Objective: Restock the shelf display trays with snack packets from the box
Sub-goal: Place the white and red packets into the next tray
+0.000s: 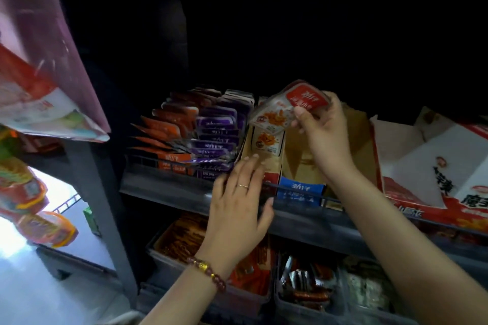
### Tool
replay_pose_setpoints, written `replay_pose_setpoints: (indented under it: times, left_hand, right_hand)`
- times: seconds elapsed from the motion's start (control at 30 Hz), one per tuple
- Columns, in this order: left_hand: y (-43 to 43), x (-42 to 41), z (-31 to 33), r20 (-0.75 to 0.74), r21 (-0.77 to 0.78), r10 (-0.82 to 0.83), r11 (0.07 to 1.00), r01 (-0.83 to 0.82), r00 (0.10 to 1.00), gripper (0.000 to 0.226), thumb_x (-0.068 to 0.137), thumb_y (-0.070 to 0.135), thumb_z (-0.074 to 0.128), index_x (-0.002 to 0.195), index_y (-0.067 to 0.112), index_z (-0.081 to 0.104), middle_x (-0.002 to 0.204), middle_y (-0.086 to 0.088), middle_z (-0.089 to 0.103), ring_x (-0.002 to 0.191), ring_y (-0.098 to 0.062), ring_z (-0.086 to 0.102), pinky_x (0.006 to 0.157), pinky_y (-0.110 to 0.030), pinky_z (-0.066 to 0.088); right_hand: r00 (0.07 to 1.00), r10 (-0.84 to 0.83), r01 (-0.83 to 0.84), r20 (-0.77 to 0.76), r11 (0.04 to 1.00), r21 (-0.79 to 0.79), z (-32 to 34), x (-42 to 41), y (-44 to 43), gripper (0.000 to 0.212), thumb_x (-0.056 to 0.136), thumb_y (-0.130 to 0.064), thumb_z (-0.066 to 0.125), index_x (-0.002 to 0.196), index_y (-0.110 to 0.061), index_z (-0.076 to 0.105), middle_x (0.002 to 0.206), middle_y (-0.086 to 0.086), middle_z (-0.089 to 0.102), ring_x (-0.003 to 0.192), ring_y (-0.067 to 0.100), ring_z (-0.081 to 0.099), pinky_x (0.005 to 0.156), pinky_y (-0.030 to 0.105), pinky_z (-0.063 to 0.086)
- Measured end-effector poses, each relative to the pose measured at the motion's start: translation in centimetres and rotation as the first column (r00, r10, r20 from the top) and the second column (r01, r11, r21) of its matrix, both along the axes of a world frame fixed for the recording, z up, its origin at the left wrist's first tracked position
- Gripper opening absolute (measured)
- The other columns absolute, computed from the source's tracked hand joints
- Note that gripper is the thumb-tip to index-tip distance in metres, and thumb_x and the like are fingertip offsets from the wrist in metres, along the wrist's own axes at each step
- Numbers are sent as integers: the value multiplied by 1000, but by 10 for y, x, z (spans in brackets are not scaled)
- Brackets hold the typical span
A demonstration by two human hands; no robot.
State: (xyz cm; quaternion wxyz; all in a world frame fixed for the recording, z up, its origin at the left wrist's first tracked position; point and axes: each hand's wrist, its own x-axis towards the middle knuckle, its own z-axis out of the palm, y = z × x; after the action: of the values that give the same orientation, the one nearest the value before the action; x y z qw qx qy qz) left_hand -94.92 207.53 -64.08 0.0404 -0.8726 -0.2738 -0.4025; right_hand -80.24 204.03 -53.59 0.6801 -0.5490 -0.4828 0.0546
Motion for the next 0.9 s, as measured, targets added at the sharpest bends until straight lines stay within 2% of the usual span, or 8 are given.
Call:
replay_pose_setpoints:
  times: [0.13, 0.27, 0.33, 0.43, 0.6, 0.73, 0.83, 0.9]
  left_hand:
    - [7, 1, -1, -21, 8, -34, 999, 34, 999, 47, 86, 40, 44, 123, 12, 49, 122, -6, 55, 117, -22, 45, 97, -37, 28]
    - [10, -2, 2, -64, -13, -92, 996, 92, 994, 47, 85, 43, 44, 124, 16, 45, 120, -1, 52, 117, -19, 41, 99, -36, 26]
    - [13, -4, 2, -66, -26, -119, 993, 117, 991, 45, 85, 42, 44, 123, 19, 42, 119, 0, 51, 116, -18, 41, 99, -34, 25]
    - [17, -6, 2, -81, -37, -151, 988, 149, 985, 45, 85, 42, 44, 124, 20, 40, 120, 2, 50, 118, -17, 41, 99, -34, 24]
    - [19, -6, 2, -79, -53, -180, 983, 176, 981, 44, 86, 40, 44, 125, 20, 42, 121, 3, 51, 119, -16, 42, 99, -33, 25]
    - [22, -5, 2, -43, -65, -193, 980, 190, 980, 39, 86, 31, 42, 124, 22, 43, 120, 5, 51, 118, -14, 42, 98, -32, 26]
    - [23, -6, 4, -29, -72, -207, 976, 205, 978, 38, 85, 25, 40, 123, 23, 45, 118, 6, 51, 117, -13, 43, 96, -32, 28]
    - [23, -6, 4, -27, -73, -211, 975, 208, 977, 38, 85, 24, 40, 122, 22, 47, 117, 6, 52, 116, -14, 44, 95, -33, 29]
  right_hand:
    - [999, -38, 33, -30, 987, -157, -9, 6, 18, 31, 93, -11, 56, 121, -15, 43, 116, -2, 57, 105, 7, 58, 84, 17, 48]
    - [973, -61, 146, 222, 910, -389, -10, 11, 29, 37, 93, -12, 56, 128, -11, 45, 118, -1, 58, 109, 11, 56, 78, 16, 47]
    - [925, -86, 256, 371, 861, -439, -13, 14, 35, 39, 91, -14, 60, 128, -12, 49, 121, 3, 60, 108, 14, 58, 82, 23, 48]
    - [822, -177, 436, 542, 806, -399, -18, 16, 41, 39, 89, -21, 64, 127, -16, 54, 123, 6, 57, 100, 18, 60, 78, 28, 49]
    - [706, -330, 612, 627, 730, -305, -19, 14, 46, 40, 93, -26, 59, 130, -15, 54, 126, 12, 51, 95, 25, 61, 68, 28, 45]
    - [626, -396, 675, 672, 706, -213, -22, 12, 50, 36, 91, -23, 61, 124, -10, 56, 119, 14, 55, 98, 27, 60, 72, 31, 47]
    - [592, -420, 698, 688, 694, -177, -22, 13, 53, 33, 89, -19, 64, 116, -6, 52, 105, 14, 63, 90, 28, 63, 70, 36, 51]
    - [626, -431, 687, 650, 699, -198, -22, 14, 53, 32, 90, -19, 63, 113, -5, 46, 97, 12, 65, 83, 27, 65, 62, 33, 48]
